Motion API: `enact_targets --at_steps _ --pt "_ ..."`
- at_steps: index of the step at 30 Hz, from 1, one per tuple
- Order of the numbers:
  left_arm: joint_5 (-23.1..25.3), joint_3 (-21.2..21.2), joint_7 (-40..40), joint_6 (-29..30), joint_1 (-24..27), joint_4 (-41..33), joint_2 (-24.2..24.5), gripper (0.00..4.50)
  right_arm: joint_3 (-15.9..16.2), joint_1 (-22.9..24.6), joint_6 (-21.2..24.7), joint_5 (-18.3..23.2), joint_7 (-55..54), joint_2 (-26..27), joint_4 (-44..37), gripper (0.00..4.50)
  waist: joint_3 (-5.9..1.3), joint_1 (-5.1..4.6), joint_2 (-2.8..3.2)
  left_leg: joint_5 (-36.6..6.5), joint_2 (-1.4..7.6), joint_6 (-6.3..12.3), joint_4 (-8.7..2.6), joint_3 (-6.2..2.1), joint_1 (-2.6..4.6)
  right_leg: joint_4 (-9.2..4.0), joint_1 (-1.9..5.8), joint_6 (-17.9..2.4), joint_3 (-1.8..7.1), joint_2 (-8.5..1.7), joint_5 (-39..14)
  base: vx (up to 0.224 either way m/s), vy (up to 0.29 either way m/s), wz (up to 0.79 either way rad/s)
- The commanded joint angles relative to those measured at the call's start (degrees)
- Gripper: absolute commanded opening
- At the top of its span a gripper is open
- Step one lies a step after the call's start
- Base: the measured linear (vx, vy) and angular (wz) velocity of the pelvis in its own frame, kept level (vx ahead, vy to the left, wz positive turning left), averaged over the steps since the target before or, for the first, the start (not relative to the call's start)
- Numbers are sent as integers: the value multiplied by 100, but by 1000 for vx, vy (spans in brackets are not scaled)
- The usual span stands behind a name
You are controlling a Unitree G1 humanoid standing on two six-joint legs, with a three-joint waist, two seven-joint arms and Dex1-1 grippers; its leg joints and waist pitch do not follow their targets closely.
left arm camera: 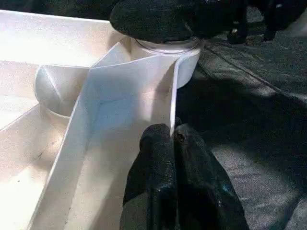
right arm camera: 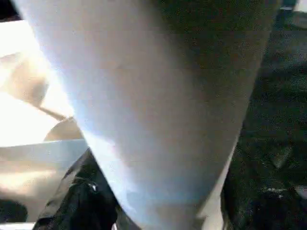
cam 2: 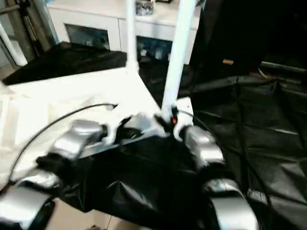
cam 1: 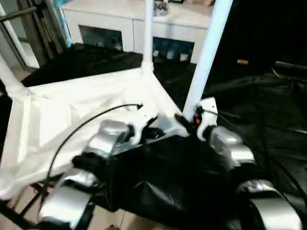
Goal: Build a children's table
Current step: Rotate leg to tighten
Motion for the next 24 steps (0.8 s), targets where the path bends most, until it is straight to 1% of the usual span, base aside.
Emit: enact_targets --at_steps 1,2,4,5,6,7,8,9,10,12,13,14,15,16,17,18,19,20,21,23,24 --pt "-44 54 469 -156 -284 31 -346 0 507 89 19 -236 380 638 417 304 -326 -7 -8 -1097 77 123 -359 27 43 -427 274 -1211 206 -253 -835 0 0 0" --pt "-47 39 377 -168 -270 11 -316 0 515 75 -34 -248 463 603 422 316 -324 -8 -9 -1129 77 154 -360 27 40 -428 280 -1227 207 -254 -836 0 0 0" --pt "-55 31 224 -207 -246 -1 -262 0 477 49 -74 -194 611 542 444 316 -315 -11 -5 -1202 82 172 -367 25 38 -438 278 -1230 203 -254 -919 0 0 0" --pt "-74 13 105 -235 -228 -8 -224 0 455 31 -95 -170 687 510 463 328 -317 -12 -9 -1231 82 188 -367 21 36 -439 284 -1224 204 -257 -948 0 0 0" --pt "-75 11 97 -238 -227 -7 -222 0 453 29 -98 -168 691 508 467 328 -313 -15 -7 -1235 86 192 -374 17 35 -441 285 -1219 204 -256 -963 0 0 0" --pt "-93 -6 -6 -263 -210 -11 -186 0 452 12 -139 -160 760 473 495 358 -315 -17 -6 -1227 87 192 -370 20 41 -439 279 -1227 206 -255 -941 0 0 0" --pt "-121 -43 -236 -276 -150 -70 -89 0 548 35 -232 -213 1019 355 468 364 -320 -16 -8 -1204 87 202 -369 20 38 -435 286 -1243 205 -258 -905 0 0 0" --pt "-123 -47 -260 -275 -144 -77 -79 0 559 39 -240 -219 1049 343 462 366 -328 -18 -9 -1201 84 221 -360 21 30 -425 293 -1256 202 -257 -862 0 0 0" --pt "-132 -64 -364 -271 -116 -108 -35 0 609 60 -276 -242 1180 290 435 385 -328 -29 -8 -1138 88 249 -361 17 23 -413 298 -1288 203 -257 -740 0 0 0" --pt "-175 -152 -855 -269 14 -261 192 0 761 186 -328 -250 1854 39 236 385 -337 -39 -9 -1069 87 317 -348 17 18 -393 317 -1354 195 -253 -565 0 0 0" --pt "-194 -182 -1029 -280 59 -324 272 0 807 242 -327 -252 2105 -54 149 385 -330 -58 -12 -1032 97 394 -349 14 3 -384 327 -1406 193 -258 -467 0 0 0" --pt "-214 -205 -1173 -283 92 -375 332 0 841 286 -317 -244 2303 -125 77 385 -330 -58 -12 -1032 97 394 -349 14 3 -384 327 -1406 193 -258 -467 0 0 0" --pt "-243 -236 -1365 -265 135 -446 416 0 879 346 -280 -215 2568 -225 -34 385 -341 -58 -8 -945 100 451 -328 24 17 -365 323 -1475 197 -253 -299 0 0 0" --pt "-288 -280 -1673 -294 200 -548 554 0 940 447 -234 -154 3003 -405 -225 385 -339 -54 -4 -878 108 508 -324 26 11 -346 333 -1532 190 -243 -154 0 0 0" --pt "-288 -280 -1673 -294 200 -548 554 0 940 447 -234 -154 3003 -405 -225 385 -340 -41 -1 -845 114 553 -316 32 3 -328 342 -1566 179 -231 -69 0 0 0" --pt "-301 -291 -1766 -309 218 -576 594 0 954 477 -223 -136 3137 -458 -279 385 -340 -47 2 -835 123 558 -318 33 2 -319 334 -1590 179 -235 -38 0 0 0" --pt "-352 -326 -2029 -280 278 -687 707 0 1009 576 -131 -67 3543 -614 -460 385 -336 -38 3 -894 126 564 -318 36 22 -331 329 -1622 173 -232 -85 0 0 0" --pt "-396 -354 -2238 -260 328 -776 792 0 1033 644 -32 5 3804 -712 -587 385 -333 -25 1 -913 132 577 -312 44 22 -328 324 -1647 181 -238 -102 0 0 0" --pt "-400 -356 -2256 -259 333 -783 799 0 1035 650 -23 12 3825 -720 -598 385 -339 -11 1 -915 134 581 -314 41 23 -324 333 -1653 180 -243 -105 0 0 0" --pt "-450 -407 -2543 -228 402 -906 926 0 1086 747 148 120 4171 -860 -788 385 -328 21 2 -985 144 555 -324 47 48 -340 309 -1657 184 -239 -224 0 0 0" --pt "-464 -439 -2678 -206 438 -973 995 0 1113 793 228 164 4322 -925 -875 361 -329 31 3 -994 144 550 -320 50 46 -338 305 -1658 187 -245 -249 0 0 0"
